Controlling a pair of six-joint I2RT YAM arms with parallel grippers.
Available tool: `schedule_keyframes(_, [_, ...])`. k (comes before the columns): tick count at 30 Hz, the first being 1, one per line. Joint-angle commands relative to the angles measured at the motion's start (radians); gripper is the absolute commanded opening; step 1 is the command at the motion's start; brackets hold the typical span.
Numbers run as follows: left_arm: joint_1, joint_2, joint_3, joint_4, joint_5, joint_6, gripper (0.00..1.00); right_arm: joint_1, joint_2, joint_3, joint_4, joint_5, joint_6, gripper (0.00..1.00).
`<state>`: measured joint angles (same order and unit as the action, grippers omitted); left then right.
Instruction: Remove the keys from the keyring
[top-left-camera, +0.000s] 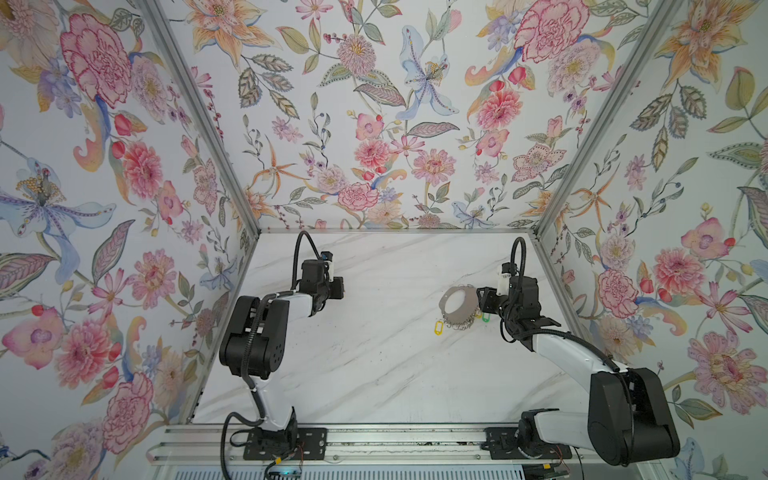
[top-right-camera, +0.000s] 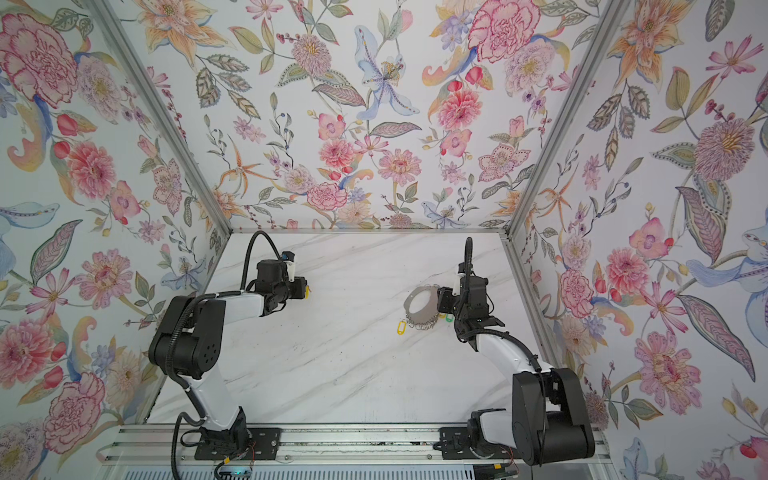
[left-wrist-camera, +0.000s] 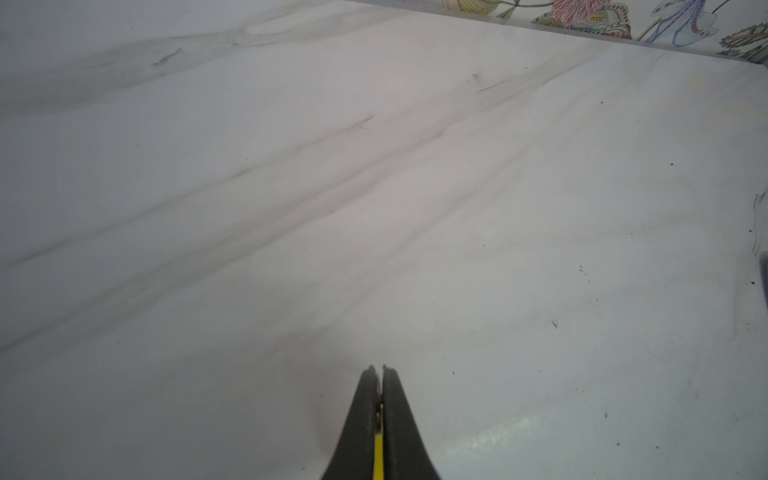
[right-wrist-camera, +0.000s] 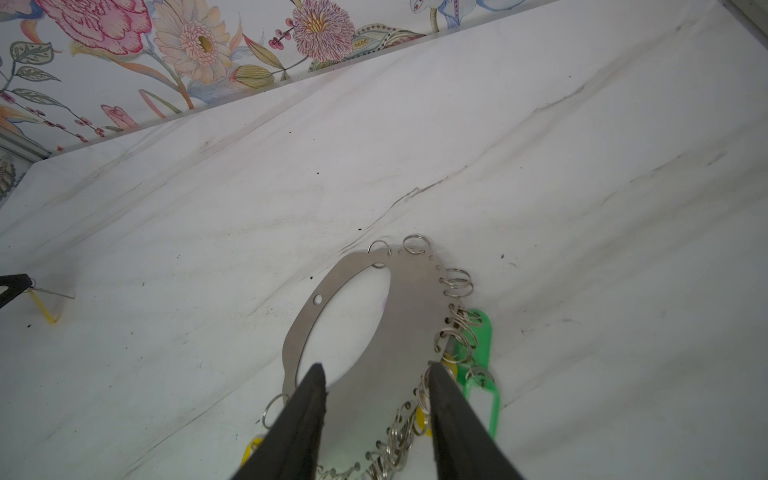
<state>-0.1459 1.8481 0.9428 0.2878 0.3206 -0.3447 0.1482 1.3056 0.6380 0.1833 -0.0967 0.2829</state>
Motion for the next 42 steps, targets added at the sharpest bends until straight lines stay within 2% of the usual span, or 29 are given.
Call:
schedule_keyframes(1, [0.009, -0.009, -0.003, 0.007, 0.006, -0.019, 0.31, -0.011, -0.033, -0.016, -0.016, 0.013, -0.031, 0.43])
schedule_keyframes(3, [0.013, -0.04, -0.019, 0.011, -0.018, -0.01, 0.39, -0.013, -0.041, -0.014, -0.02, 0.013, -0.029, 0.42])
schedule_keyframes(7, [0.036, -0.14, -0.091, 0.058, -0.054, -0.014, 0.47, -0.015, -0.06, -0.014, -0.03, 0.016, -0.018, 0.43])
schedule_keyframes(11, [0.065, -0.224, -0.177, 0.109, -0.058, -0.029, 0.51, -0.015, -0.084, -0.017, -0.05, 0.069, -0.019, 0.43])
schedule_keyframes(17, [0.11, -0.418, -0.363, 0.251, -0.129, -0.037, 0.55, -0.015, -0.139, -0.026, -0.079, 0.189, -0.072, 0.48])
schedule_keyframes(21, [0.126, -0.552, -0.487, 0.38, -0.194, -0.021, 0.62, -0.015, -0.226, -0.078, 0.032, 0.32, -0.132, 0.61])
schedule_keyframes(22, [0.128, -0.579, -0.51, 0.406, -0.217, -0.017, 0.63, -0.015, -0.243, -0.096, 0.078, 0.351, -0.148, 0.68])
schedule_keyframes(23, [0.128, -0.611, -0.537, 0.438, -0.243, -0.016, 0.65, -0.015, -0.256, -0.116, 0.127, 0.382, -0.162, 0.83])
schedule_keyframes(24, [0.13, -0.644, -0.56, 0.464, -0.273, -0.011, 0.67, -0.017, -0.26, -0.129, 0.17, 0.406, -0.181, 0.92])
schedule_keyframes(29, [0.133, -0.778, -0.665, 0.548, -0.464, 0.027, 0.81, -0.02, -0.226, -0.149, 0.255, 0.459, -0.27, 0.99])
schedule_keyframes(33, [0.137, -0.813, -0.79, 0.723, -0.589, 0.09, 0.99, -0.021, -0.188, -0.229, 0.435, 0.51, -0.274, 0.99])
schedule_keyframes(36, [0.138, -0.779, -0.836, 0.818, -0.651, 0.113, 0.99, -0.022, -0.146, -0.296, 0.584, 0.524, -0.279, 0.99])
schedule_keyframes(42, [0.14, -0.644, -0.853, 0.954, -0.634, 0.163, 0.99, -0.022, -0.031, -0.307, 0.669, 0.521, -0.307, 0.99])
